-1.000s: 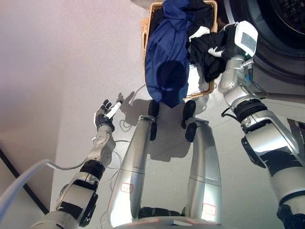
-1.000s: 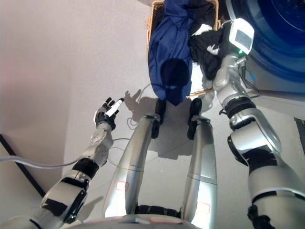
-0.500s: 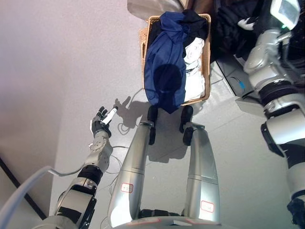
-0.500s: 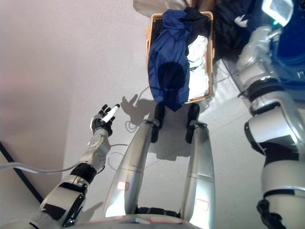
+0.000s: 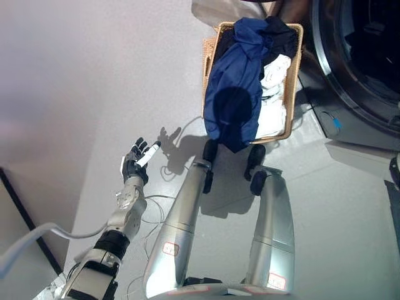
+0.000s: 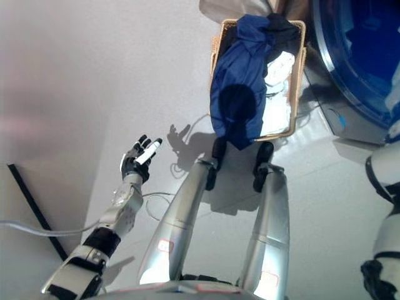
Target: Put the clothes in the basket into the washing machine.
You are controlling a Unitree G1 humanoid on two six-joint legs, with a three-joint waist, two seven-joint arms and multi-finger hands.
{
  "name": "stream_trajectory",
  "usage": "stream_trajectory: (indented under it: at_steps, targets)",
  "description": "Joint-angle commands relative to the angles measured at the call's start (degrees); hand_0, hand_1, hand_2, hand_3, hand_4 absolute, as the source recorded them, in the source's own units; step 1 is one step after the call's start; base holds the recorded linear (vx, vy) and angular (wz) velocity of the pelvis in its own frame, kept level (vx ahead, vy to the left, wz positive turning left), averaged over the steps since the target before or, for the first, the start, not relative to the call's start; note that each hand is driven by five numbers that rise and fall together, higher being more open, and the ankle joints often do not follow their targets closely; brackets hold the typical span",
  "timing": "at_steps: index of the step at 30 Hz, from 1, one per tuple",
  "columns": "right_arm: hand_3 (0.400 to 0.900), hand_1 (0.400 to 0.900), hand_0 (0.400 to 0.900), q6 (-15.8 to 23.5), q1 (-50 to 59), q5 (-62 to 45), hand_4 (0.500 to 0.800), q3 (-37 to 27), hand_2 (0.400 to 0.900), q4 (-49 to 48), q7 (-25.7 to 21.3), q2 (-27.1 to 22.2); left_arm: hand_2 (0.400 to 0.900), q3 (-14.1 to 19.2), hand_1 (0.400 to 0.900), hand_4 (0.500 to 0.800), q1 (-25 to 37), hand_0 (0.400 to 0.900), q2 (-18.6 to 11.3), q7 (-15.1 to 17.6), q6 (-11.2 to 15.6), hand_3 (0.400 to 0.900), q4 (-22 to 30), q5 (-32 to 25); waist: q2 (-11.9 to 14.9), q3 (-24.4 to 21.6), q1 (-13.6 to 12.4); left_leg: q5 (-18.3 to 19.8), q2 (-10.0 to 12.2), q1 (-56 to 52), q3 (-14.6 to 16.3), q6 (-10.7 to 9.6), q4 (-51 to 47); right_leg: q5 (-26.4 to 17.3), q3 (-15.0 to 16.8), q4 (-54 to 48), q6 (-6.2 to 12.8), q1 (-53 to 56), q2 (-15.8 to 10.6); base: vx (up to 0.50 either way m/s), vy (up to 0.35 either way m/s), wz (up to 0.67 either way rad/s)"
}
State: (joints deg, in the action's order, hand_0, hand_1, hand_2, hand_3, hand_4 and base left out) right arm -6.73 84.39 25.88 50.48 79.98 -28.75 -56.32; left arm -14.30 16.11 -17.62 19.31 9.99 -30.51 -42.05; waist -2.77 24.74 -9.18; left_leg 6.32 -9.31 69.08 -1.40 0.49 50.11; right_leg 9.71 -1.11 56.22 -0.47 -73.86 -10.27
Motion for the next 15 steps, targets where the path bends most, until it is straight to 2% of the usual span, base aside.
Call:
stream_trajectory:
  at_steps: [1, 10, 15]
  targets:
    - [0.9, 0.9, 0.9, -3.09, 0.16, 0.06, 0.8, 3.28, 0.9, -0.43, -1.31, -4.79, 0.9, -0.12, 0.9, 0.8, -4.35, 0.9, -1.4, 0.31, 1.48, 0.9, 2.0, 2.8, -1.72, -2.5, -0.22, 3.71, 0.41, -2.49, -1.14, -0.75, -2.23, 6.75, -0.38, 3.18, 2.51, 1.87, 1.1, 0.0, 0.0, 0.0]
    - [0.9, 0.9, 0.9, -5.02, -0.94, 1.48, 0.8, 2.05, 0.9, -2.45, -4.95, -3.46, 0.9, -0.32, 0.9, 0.8, -4.56, 0.9, -1.46, 1.24, 1.67, 0.9, 4.52, 3.98, -2.2, -1.84, 0.1, 3.41, 0.27, -3.55, -0.76, -0.77, -2.7, 6.65, 0.01, 3.29, 2.46, 2.45, 1.12, 0.0, -0.001, 0.0]
    - [0.9, 0.9, 0.9, -5.05, -2.77, 3.3, 0.8, 1.11, 0.9, -8.33, -6.5, -0.78, 0.9, 0.0, 0.9, 0.8, -4.42, 0.9, -1.45, 1.94, 1.9, 0.9, 5.28, 4.21, -1.94, -1.84, 0.59, 3.2, 0.19, -4.76, -0.93, -0.71, -2.95, 6.44, 0.03, 2.83, 2.47, 3.86, 1.38, -0.03, 0.013, -0.04]
